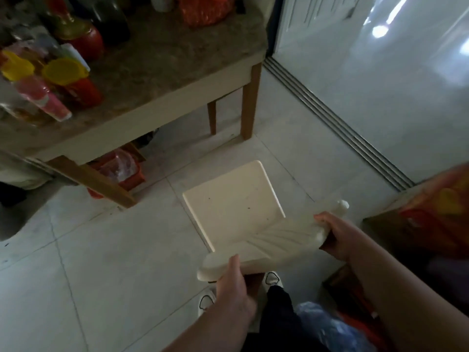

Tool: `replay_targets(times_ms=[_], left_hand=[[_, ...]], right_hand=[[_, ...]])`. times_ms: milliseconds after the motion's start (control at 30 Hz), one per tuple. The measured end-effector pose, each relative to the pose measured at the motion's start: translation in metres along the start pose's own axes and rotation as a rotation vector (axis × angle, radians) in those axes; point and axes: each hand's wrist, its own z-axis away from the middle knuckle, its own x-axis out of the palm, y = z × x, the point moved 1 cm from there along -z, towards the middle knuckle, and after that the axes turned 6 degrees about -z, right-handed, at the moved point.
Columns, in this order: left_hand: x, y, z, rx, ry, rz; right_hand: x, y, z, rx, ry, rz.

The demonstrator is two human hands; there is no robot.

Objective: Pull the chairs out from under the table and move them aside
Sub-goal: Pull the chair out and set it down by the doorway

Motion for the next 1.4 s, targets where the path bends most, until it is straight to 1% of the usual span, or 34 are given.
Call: replay_targets(times_ms=[67,167,300,367,467,600,700,800,967,1067,1133,1233,1400], left_hand=[[-0.007,-0.013,0.009,-0.071,-0.081,-0.011],[-0.018,-0.036,0.025,-0.179,-0.123,-0.040],[-0.033,-0.076,0.040,-0.376,-0.206,-0.180],[-0.037,-0.100,0.044,-0.474,-0.216,-0.275],[-0.040,-0.138,0.050,-0.545,-0.237,-0.342],[-0.041,-0.182,0.052,-0.565,-0.228,-0.343],[-0.039,-0.209,0.054,-0.565,-0.215,-0.316],[-0.040,-0.233,0.055,-0.589,-0.217,-0.291],[-0.035,-0.248,0.053,-0.612,-0.247,-0.288],[-0.035,-0.252,0.055,-0.553,-0.215,-0.319],[-0.035,-0.253,0.056,-0.499,-0.213,-0.356],[-0.039,-0.254,0.056,-0.489,-0.255,-0.405],[-0.049,-0.244,0.065,-0.536,-0.422,-0.566]], right_hand=[[-0.017,0.009,0.013,0.004,0.050,0.026],[-0.046,0.024,0.034,0.065,0.148,0.057],[-0.088,0.036,0.059,0.077,0.261,0.110],[-0.109,0.038,0.065,0.052,0.323,0.135],[-0.140,0.043,0.067,0.000,0.381,0.197],[-0.178,0.052,0.055,-0.099,0.468,0.232],[-0.202,0.055,0.045,-0.128,0.521,0.325],[-0.222,0.057,0.035,-0.131,0.525,0.304],[-0.227,0.049,0.036,-0.175,0.545,0.334],[-0.224,0.048,0.041,-0.194,0.570,0.388],[-0.224,0.051,0.042,-0.210,0.583,0.369],[-0.223,0.059,0.047,-0.246,0.560,0.329],[-0.214,0.072,0.074,-0.322,0.599,0.337]])
